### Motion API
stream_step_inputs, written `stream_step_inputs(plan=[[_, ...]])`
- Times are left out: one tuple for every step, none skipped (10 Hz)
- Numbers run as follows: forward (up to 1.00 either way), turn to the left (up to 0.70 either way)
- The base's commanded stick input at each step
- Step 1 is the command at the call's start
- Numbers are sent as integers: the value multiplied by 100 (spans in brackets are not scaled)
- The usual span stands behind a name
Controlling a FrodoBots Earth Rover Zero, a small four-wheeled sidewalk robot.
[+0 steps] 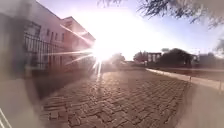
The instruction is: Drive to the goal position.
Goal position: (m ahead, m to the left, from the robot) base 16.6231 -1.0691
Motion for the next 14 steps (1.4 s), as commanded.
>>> stream_step_inputs(plan=[[100, 0], [100, 0], [100, 0], [100, 0], [100, 0], [100, 0], [100, 0], [100, 0], [100, 0], [100, 0], [100, 0], [100, 0], [100, 0], [100, 0]])
